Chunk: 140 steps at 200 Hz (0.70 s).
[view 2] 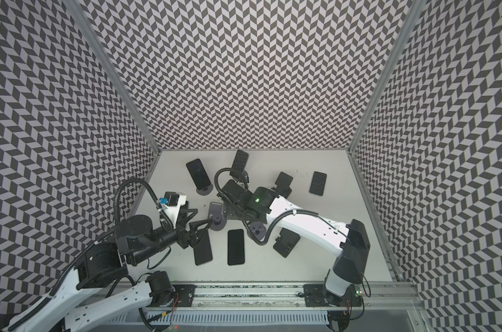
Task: Remove the phone from the phone stand
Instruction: Place the phone at the bottom-center of the table.
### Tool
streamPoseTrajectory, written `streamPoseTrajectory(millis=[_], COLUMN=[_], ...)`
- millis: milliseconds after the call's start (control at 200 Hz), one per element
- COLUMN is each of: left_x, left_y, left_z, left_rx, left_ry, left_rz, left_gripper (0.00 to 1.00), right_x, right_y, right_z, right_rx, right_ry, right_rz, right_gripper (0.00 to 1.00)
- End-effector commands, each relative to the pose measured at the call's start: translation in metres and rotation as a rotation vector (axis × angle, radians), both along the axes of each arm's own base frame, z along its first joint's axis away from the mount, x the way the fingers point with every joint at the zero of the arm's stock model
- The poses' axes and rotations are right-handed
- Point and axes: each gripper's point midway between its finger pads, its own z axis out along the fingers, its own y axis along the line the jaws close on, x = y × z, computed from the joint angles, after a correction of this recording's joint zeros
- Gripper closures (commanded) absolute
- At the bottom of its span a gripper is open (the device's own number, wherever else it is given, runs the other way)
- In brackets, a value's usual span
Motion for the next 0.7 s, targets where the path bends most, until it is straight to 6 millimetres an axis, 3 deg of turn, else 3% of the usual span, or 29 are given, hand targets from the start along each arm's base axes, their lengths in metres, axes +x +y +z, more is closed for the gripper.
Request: streamPoseTrajectory(millis=[0, 315, 486, 696], left_x=[0.002, 0.006, 0.015, 0.043], left_y=[-0.003, -0.003, -0.012, -0.026], left_z=[0.006, 0.014, 0.015, 0.041], left_rx=[-0.024, -0.037, -0.008, 0.021], left_ry=[-0.019, -0.036, -0.083, -0.175], left_rz=[-0.002, 0.02, 0.015, 0.075], left_gripper=[0.16, 0.16, 0.16, 0.15], right_x=[0.002, 0.006, 0.027, 0.054], right_y=[-0.013, -0.027, -0.041, -0.044], right_z=[0.014, 0.03, 0.046, 0.089], right_rx=[0.028, 0.047, 0.02, 0.109], right_ry=[-0.043, -0.103, -0.164, -0.278], right_rz=[-0.039, -0.065, -0.079, 0.0], right_gripper=[0.19, 0.19, 0.19, 0.2])
